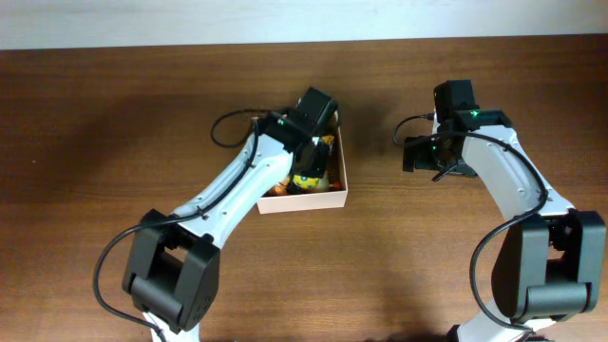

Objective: Pack container
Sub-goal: 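Lower the yellow ball into the box onto the ducks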

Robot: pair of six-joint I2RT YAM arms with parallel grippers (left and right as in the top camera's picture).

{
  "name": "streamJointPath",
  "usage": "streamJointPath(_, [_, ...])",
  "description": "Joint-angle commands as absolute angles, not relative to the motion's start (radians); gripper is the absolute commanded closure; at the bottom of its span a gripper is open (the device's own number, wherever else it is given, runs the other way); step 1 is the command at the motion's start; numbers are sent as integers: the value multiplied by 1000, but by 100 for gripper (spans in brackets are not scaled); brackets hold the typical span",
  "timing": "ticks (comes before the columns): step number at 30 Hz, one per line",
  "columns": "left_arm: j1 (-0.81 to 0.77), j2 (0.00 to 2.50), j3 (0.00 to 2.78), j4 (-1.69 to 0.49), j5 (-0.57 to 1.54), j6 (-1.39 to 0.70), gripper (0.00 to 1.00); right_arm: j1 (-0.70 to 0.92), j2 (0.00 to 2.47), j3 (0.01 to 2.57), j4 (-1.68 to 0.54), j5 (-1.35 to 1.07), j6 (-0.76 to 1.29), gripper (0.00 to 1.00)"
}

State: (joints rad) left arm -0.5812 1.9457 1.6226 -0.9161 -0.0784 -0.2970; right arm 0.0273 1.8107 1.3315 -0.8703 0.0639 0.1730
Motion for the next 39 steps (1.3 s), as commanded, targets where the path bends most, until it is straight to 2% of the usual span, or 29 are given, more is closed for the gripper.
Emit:
streamJointPath(1, [-557, 1961, 1728, -973, -76, -297, 65, 25, 1790, 1340, -870, 80, 173, 1])
streamJointPath(11, [-544, 1961, 1774, -1015, -131, -298, 63, 25, 1790, 1340, -871, 80, 173, 1])
streamJointPath(17, [-551, 1961, 1774, -1024, -91, -297, 66, 25, 1790, 1340, -871, 80, 173, 1])
streamJointPath(19, [-551, 1961, 1774, -1032, -91, -298, 63, 25, 1790, 1340, -871, 80, 173, 1])
streamJointPath(20, [-551, 1961, 1774, -1040, -91, -298, 43, 25, 1790, 1340, -871, 80, 173, 1])
streamJointPath(21, [-551, 1961, 1774, -1053, -91, -298, 29, 25, 1790, 1340, -871, 80, 173, 1])
streamJointPath(25, [-552, 1964, 1768, -1101, -48, -298, 14, 25, 1790, 1340, -871, 80, 173, 1])
streamJointPath(39, [-570, 1971, 1681, -1067, -17, -298, 14, 25, 1790, 1340, -870, 80, 173, 1])
